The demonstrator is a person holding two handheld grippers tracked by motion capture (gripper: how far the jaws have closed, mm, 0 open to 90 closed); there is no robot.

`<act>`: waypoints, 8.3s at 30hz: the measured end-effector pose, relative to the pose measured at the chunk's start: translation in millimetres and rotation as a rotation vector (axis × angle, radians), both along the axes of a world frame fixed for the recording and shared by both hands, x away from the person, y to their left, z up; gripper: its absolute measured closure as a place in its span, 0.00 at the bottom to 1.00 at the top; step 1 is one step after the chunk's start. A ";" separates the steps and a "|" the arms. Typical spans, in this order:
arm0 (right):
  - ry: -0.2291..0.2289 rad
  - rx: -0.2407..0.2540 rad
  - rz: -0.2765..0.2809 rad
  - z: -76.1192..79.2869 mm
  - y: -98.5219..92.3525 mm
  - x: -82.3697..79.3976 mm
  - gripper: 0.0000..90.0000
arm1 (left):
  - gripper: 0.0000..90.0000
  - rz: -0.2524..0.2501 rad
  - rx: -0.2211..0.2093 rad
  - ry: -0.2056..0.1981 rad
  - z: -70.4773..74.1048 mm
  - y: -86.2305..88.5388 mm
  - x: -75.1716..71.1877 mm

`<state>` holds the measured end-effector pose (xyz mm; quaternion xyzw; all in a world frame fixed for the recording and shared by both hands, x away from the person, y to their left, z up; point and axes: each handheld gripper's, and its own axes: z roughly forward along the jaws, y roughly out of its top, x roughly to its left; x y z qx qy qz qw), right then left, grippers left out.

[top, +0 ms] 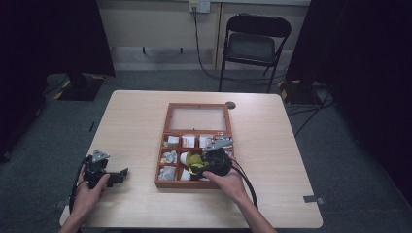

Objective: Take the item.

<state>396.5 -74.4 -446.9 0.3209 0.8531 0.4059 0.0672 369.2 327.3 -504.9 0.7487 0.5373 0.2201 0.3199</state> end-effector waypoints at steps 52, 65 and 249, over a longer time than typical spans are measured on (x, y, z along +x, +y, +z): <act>0.081 -0.173 0.031 -14.8 13.5 6.1 0.43 | 0.00 0.000 -0.001 0.000 -0.1 -0.1 -0.1; 0.088 -0.186 0.033 -14.2 14.2 6.0 0.44 | 0.00 0.000 -0.001 0.000 0.0 -0.1 -0.1; -0.116 0.171 -0.122 74.1 -86.8 4.1 0.61 | 0.00 -0.005 0.002 0.003 0.1 0.1 -0.4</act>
